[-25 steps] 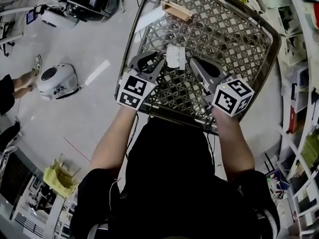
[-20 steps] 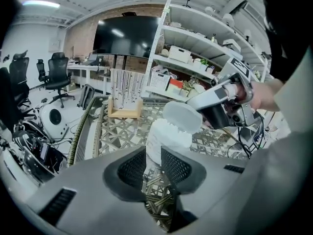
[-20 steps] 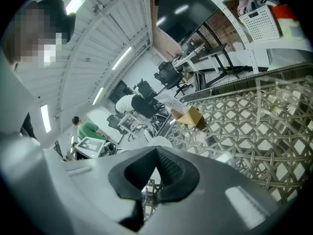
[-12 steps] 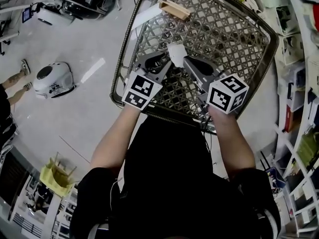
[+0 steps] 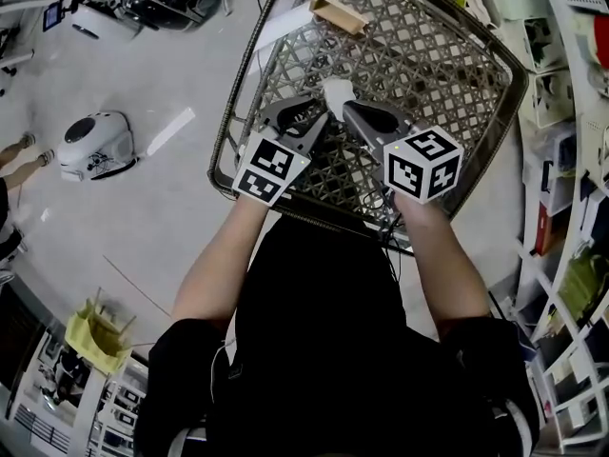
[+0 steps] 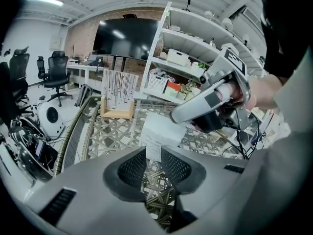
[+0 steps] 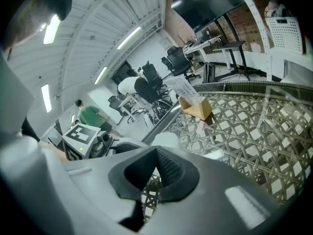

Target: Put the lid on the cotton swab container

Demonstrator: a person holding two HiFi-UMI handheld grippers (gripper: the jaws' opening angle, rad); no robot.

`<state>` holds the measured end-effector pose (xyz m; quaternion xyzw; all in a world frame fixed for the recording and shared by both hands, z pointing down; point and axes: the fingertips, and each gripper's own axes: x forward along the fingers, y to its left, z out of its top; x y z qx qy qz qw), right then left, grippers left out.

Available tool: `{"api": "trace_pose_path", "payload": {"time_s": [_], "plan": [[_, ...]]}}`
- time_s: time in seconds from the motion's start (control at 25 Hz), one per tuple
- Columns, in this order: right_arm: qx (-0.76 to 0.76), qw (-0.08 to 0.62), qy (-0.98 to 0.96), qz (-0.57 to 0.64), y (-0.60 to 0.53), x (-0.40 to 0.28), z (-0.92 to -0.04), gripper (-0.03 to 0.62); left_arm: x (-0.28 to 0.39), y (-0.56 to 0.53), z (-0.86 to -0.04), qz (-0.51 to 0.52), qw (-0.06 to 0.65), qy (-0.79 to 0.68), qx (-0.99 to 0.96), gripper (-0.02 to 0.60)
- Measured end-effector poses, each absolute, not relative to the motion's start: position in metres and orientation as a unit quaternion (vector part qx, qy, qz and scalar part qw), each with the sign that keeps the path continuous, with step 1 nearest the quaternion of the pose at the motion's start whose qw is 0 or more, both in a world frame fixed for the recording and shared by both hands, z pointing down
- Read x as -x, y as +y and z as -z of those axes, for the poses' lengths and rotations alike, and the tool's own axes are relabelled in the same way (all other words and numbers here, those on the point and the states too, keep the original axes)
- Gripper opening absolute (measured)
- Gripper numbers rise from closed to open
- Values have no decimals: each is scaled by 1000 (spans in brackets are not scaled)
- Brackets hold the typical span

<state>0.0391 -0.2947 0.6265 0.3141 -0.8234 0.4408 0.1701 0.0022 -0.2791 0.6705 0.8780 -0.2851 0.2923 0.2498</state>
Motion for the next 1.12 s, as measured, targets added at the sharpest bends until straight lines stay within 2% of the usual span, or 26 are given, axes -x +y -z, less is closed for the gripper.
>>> {"api": "trace_pose_path", "payload": {"time_s": [0.76, 1.12], "plan": [[-304, 312, -835, -335, -291, -30, -640, 8, 45, -257, -666, -283, 279, -333, -855, 87], [-324, 323, -815, -355, -295, -33, -647, 8, 55, -239, -660, -272, 287, -342, -852, 83]]}}
